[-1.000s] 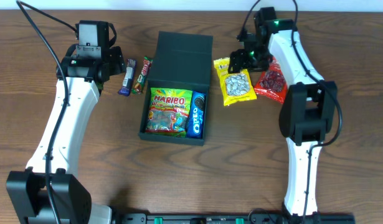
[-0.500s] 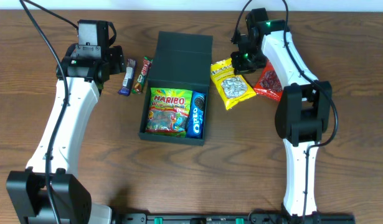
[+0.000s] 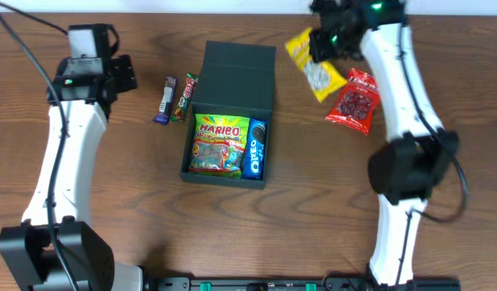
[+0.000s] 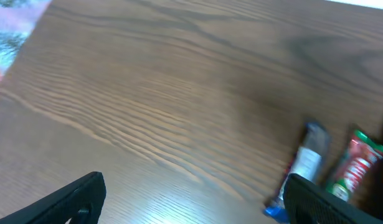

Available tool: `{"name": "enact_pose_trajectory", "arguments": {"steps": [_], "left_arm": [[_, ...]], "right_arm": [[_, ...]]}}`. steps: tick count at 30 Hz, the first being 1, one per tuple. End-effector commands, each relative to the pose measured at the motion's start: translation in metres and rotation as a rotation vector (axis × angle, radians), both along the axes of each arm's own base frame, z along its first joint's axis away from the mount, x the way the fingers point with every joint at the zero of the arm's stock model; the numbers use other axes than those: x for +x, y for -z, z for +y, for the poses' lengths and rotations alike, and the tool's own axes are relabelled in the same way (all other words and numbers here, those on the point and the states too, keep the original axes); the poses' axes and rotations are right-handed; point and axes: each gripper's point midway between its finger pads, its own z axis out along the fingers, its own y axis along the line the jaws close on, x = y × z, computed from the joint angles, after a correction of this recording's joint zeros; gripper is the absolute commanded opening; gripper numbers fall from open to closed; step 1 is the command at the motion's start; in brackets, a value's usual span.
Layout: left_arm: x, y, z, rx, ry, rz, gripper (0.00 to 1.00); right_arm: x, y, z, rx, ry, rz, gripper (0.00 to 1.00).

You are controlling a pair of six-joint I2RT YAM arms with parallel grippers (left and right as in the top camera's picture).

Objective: Pack container
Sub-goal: 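Grasp the yellow Hacks bag with the right gripper and lift it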

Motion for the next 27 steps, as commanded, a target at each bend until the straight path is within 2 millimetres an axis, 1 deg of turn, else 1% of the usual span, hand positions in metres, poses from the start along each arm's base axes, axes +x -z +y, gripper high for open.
{"name": "enact_pose_trajectory", "arguments": {"steps": [1, 3, 5, 8, 11, 13, 15, 19, 22, 25, 27], "left_arm": [[0.004, -0.006, 0.016, 0.012, -0.026, -0.020, 0.92], [0.004, -0.007, 0.021, 0.013, -0.038, -0.029, 0.93], [0.005, -0.009, 0.025, 0.015, -0.046, -0.040, 0.93], [0.008, -0.012, 0.028, 0.017, -0.051, -0.060, 0.94], [0.011, -0.015, 0.028, 0.014, -0.057, -0.078, 0.95], [0.010, -0.015, 0.028, 0.006, -0.065, -0.081, 0.95], [0.010, -0.015, 0.028, 0.006, -0.065, -0.081, 0.95], [0.010, -0.015, 0.028, -0.001, -0.072, -0.084, 0.95], [0.011, -0.015, 0.027, -0.014, -0.080, -0.091, 0.95], [0.011, -0.014, 0.027, -0.026, -0.090, -0.096, 0.96], [0.011, -0.014, 0.027, -0.027, -0.091, -0.096, 0.96]], "right_arm": [[-0.025, -0.063, 0.046, 0.138, -0.132, -0.093, 0.02], [-0.037, -0.073, 0.067, 0.197, -0.148, -0.077, 0.02], [-0.056, -0.078, 0.103, 0.269, -0.181, -0.027, 0.02], [-0.080, -0.076, 0.141, 0.291, -0.211, 0.031, 0.02], [-0.099, -0.071, 0.168, 0.257, -0.225, 0.057, 0.02], [-0.113, -0.061, 0.178, 0.211, -0.218, 0.088, 0.01], [-0.121, -0.051, 0.184, 0.193, -0.154, 0.140, 0.02], [-0.130, -0.022, 0.191, 0.199, 0.058, 0.276, 0.02], [-0.135, 0.001, 0.201, 0.246, 0.238, 0.385, 0.02], [-0.141, 0.016, 0.213, 0.280, 0.350, 0.454, 0.02], [-0.150, 0.021, 0.222, 0.293, 0.412, 0.498, 0.02]]}}
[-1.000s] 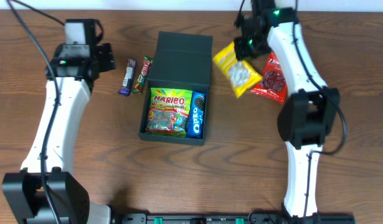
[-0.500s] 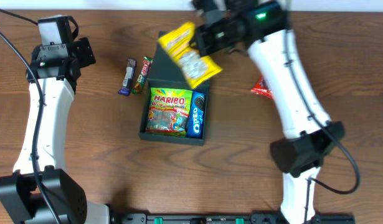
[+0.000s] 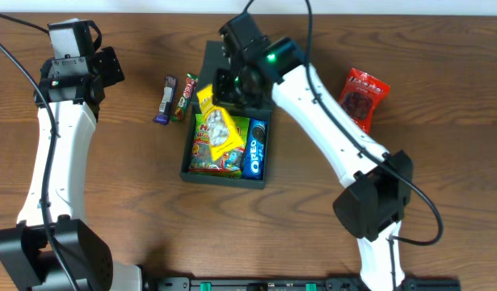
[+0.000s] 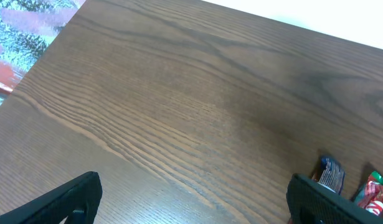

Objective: Pack container
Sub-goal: 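Grasp the yellow Hacks bag with the right gripper and lift it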

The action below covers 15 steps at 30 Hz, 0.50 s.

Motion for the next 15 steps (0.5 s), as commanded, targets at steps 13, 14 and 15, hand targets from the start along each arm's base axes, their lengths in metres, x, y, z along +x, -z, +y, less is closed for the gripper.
{"name": "enact_pose_trajectory", "arguments": {"steps": [13, 14, 15], "left_arm": [[0.006, -0.001, -0.007, -0.058, 0.022, -0.018, 0.96], [0.007, 0.000, -0.009, -0.070, 0.033, -0.021, 0.96], [0.007, 0.000, -0.010, -0.075, 0.038, -0.021, 0.96]], "right_arm": [[-0.024, 0.039, 0.003, -0.109, 0.206, 0.098, 0.71], [-0.022, 0.035, 0.003, -0.106, 0.175, 0.075, 0.99], [-0.018, 0.028, 0.002, -0.101, 0.135, 0.040, 0.99]]}}
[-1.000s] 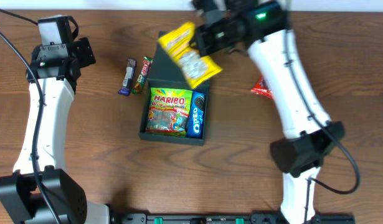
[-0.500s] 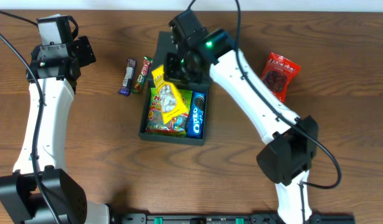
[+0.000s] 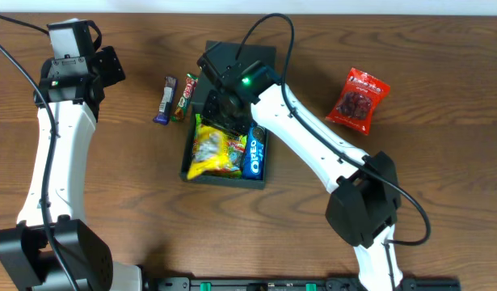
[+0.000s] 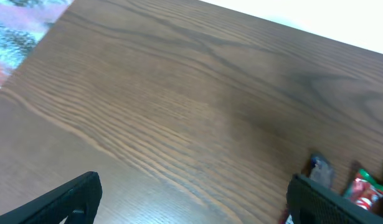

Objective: Pack container
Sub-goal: 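Grasp the yellow Hacks bag with the right gripper and lift it, then lower the yellow bag into the box's left side and release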

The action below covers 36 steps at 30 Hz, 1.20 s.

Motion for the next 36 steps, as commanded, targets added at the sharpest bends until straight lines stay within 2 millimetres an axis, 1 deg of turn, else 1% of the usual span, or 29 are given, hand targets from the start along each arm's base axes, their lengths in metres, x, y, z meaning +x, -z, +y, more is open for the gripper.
{"name": "enact_pose_trajectory", "arguments": {"steps": [1, 3, 6, 7, 8, 9, 10, 12, 15, 17, 19, 23, 27, 29, 32, 34, 36], "left_arm": [[0.005, -0.002, -0.004, -0.039, 0.022, -0.014, 0.96], [0.005, -0.002, -0.004, -0.038, 0.022, -0.015, 0.96], [0.005, -0.002, -0.004, -0.038, 0.022, -0.015, 0.97], [0.006, -0.002, -0.004, -0.038, 0.022, -0.016, 0.97], [0.006, -0.002, -0.004, -0.038, 0.022, -0.018, 0.97], [0.006, -0.003, -0.004, -0.038, 0.022, -0.021, 0.97], [0.007, -0.003, -0.004, -0.037, 0.022, -0.023, 0.97], [0.007, -0.003, -0.004, -0.038, 0.022, -0.023, 0.97], [0.007, -0.003, -0.004, -0.038, 0.022, -0.022, 0.98], [0.007, -0.003, -0.004, -0.038, 0.022, -0.022, 0.98], [0.006, -0.003, -0.004, -0.038, 0.022, -0.019, 0.98], [0.006, -0.002, -0.004, -0.038, 0.022, -0.018, 0.98], [0.006, -0.002, -0.004, -0.038, 0.022, -0.018, 0.98], [0.006, -0.002, -0.004, -0.038, 0.022, -0.018, 0.98], [0.006, -0.002, -0.004, -0.038, 0.022, -0.016, 0.98], [0.006, -0.002, -0.004, -0.039, 0.022, -0.015, 0.98], [0.006, -0.002, -0.004, -0.039, 0.022, -0.015, 0.98]], "right_arm": [[0.012, -0.023, -0.005, 0.001, -0.105, -0.109, 0.99], [0.022, -0.052, -0.018, -0.027, -0.134, -0.206, 0.99], [0.029, -0.086, -0.039, -0.118, -0.195, -0.352, 0.98], [0.027, -0.094, -0.043, -0.143, -0.278, -0.394, 0.72], [0.022, -0.094, -0.043, -0.158, -0.354, -0.404, 0.41], [0.015, -0.087, -0.044, -0.180, -0.411, -0.384, 0.04], [0.010, -0.078, -0.046, -0.202, -0.446, -0.361, 0.01], [0.003, -0.054, -0.048, -0.241, -0.516, -0.313, 0.02], [-0.006, -0.012, -0.051, -0.278, -0.571, -0.220, 0.02], [-0.013, 0.012, -0.050, -0.272, -0.610, -0.165, 0.02], [-0.019, 0.030, -0.048, -0.259, -0.640, -0.121, 0.02], [-0.029, 0.056, -0.037, -0.205, -0.703, -0.073, 0.01], [-0.033, 0.075, -0.037, -0.214, -0.711, -0.039, 0.02], [-0.037, 0.081, -0.034, -0.199, -0.717, -0.018, 0.02], [-0.040, 0.082, -0.018, -0.124, -0.751, -0.030, 0.02], [-0.039, 0.082, -0.016, -0.121, -0.755, -0.039, 0.02], [-0.039, 0.083, -0.019, -0.136, -0.754, -0.035, 0.01]]}}
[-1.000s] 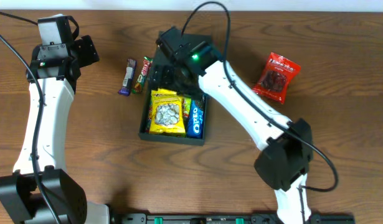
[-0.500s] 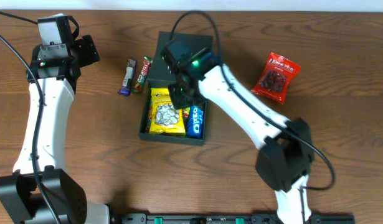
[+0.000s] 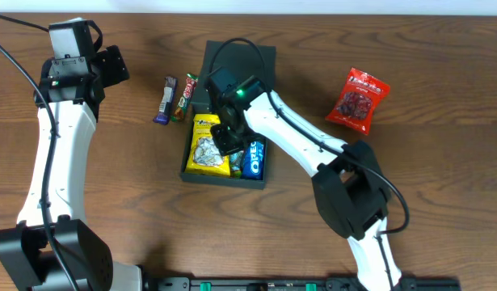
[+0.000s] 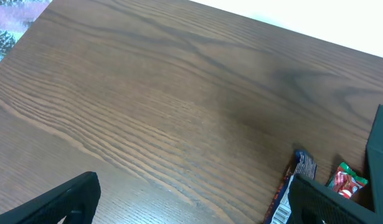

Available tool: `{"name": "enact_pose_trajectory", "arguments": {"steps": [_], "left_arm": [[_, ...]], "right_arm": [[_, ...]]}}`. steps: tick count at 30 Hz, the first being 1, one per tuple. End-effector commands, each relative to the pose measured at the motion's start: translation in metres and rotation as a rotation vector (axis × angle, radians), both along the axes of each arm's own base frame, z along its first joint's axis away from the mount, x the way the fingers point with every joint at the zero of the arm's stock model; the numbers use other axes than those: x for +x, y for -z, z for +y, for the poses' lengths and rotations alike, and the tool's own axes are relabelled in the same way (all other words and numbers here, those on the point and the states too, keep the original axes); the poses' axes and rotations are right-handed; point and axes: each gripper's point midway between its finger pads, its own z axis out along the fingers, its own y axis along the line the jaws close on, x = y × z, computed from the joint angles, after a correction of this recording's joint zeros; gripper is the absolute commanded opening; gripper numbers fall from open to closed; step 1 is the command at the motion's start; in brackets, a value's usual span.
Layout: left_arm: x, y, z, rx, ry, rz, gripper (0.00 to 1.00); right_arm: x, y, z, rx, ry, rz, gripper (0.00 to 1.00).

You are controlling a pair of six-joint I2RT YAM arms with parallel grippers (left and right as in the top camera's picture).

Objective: Pack container
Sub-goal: 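Lower the yellow bag into the box's left side and release, then move the right gripper to the red Hacks bag and grasp it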

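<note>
The dark green box [image 3: 267,69] stands open at mid-table, its lid tipped back. A yellow snack bag [image 3: 204,144] lies flat in the box's left half, covering most of the Haribo bag beneath it. An Oreo pack [image 3: 254,159] fills the right side. My right gripper [image 3: 228,136] is down in the box at the bag's right edge, shut on it. A red snack bag [image 3: 360,99] lies on the table to the right. My left gripper [image 4: 191,202] hangs open over bare wood at the far left, holding nothing.
Two snack bars lie just left of the box: a blue-white bar [image 4: 289,188] and a red-green bar [image 4: 345,180]. The box's dark wall [image 4: 382,155] shows at the right edge of the left wrist view. The table's back edge runs close behind the left arm.
The yellow bag was slanting over the box's left side; now it lies flat and lower in the box, with my right gripper lower beside it. The left wrist has turned slightly toward the bars.
My right gripper was at the back right of the table on the yellow bag beside the red one. Then it held the yellow bag over the open box, then slanting in the box's left side, and now flat on the Haribo bag. The left arm stayed at far left, open.
</note>
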Motion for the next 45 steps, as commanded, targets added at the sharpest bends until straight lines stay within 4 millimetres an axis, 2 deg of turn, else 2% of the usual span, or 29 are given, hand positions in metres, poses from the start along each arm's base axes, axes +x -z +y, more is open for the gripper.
{"name": "enact_pose_trajectory", "arguments": {"steps": [1, 4, 6, 8, 9, 11, 12, 14, 15, 17, 18, 22, 24, 28, 30, 34, 36, 39, 45], "left_arm": [[0.003, -0.002, 0.003, -0.008, -0.009, -0.008, 0.98], [0.003, -0.002, 0.003, -0.008, -0.009, -0.007, 0.98], [0.002, -0.002, 0.003, -0.008, -0.009, -0.003, 0.98], [0.001, 0.000, 0.002, -0.009, -0.009, 0.004, 0.98], [0.000, 0.000, 0.002, -0.010, -0.009, 0.007, 0.97], [0.000, 0.000, 0.002, -0.010, -0.008, 0.009, 0.98], [-0.001, 0.001, 0.002, -0.010, -0.009, 0.012, 0.97], [-0.002, 0.003, 0.002, -0.012, -0.008, 0.022, 0.98], [-0.003, 0.003, 0.001, -0.013, -0.008, 0.025, 0.98], [-0.003, 0.004, 0.000, -0.020, -0.001, 0.030, 0.98], [-0.003, 0.005, -0.002, -0.027, 0.005, 0.032, 0.98], [-0.001, 0.008, -0.012, -0.072, 0.047, 0.034, 0.98], [0.001, 0.012, -0.019, -0.102, 0.075, 0.037, 0.98], [0.009, 0.022, -0.030, -0.149, 0.132, 0.043, 0.98], [0.017, 0.037, -0.038, -0.170, 0.187, 0.060, 0.98], [0.028, 0.086, -0.042, -0.197, 0.222, 0.146, 0.98], [0.030, 0.100, -0.043, -0.203, 0.222, 0.170, 0.98], [0.034, 0.115, -0.047, -0.195, 0.249, 0.194, 0.98], [0.036, 0.126, -0.061, -0.168, 0.310, 0.219, 0.98]], "right_arm": [[-0.006, 0.005, 0.001, -0.005, -0.033, 0.016, 0.02], [0.000, -0.006, -0.014, -0.042, -0.008, 0.015, 0.01], [0.015, -0.034, -0.027, -0.042, 0.031, -0.017, 0.01], [0.048, -0.074, -0.052, -0.052, 0.111, -0.136, 0.02], [0.070, -0.102, -0.070, -0.026, 0.171, -0.209, 0.02], [0.094, -0.128, -0.105, -0.012, 0.262, -0.279, 0.04], [0.104, -0.136, -0.128, -0.016, 0.314, -0.300, 0.10], [0.119, -0.136, -0.187, -0.057, 0.440, -0.285, 0.25], [0.122, -0.129, -0.214, -0.079, 0.496, -0.258, 0.33], [0.123, -0.113, -0.258, -0.113, 0.592, -0.204, 0.57], [0.122, -0.105, -0.277, -0.127, 0.633, -0.179, 0.64], [0.105, -0.063, -0.340, -0.166, 0.810, -0.061, 0.79], [0.097, -0.043, -0.350, -0.149, 0.847, -0.017, 0.81], [0.093, -0.015, -0.349, -0.083, 0.869, 0.016, 0.83], [0.092, -0.003, -0.348, -0.073, 0.884, 0.016, 0.83], [0.100, 0.006, -0.345, -0.036, 0.886, -0.016, 0.80], [0.104, 0.008, -0.345, -0.030, 0.889, -0.030, 0.79], [0.105, 0.014, -0.345, -0.028, 0.892, -0.039, 0.78], [0.106, 0.036, -0.342, -0.018, 0.911, 0.000, 0.74]]}}
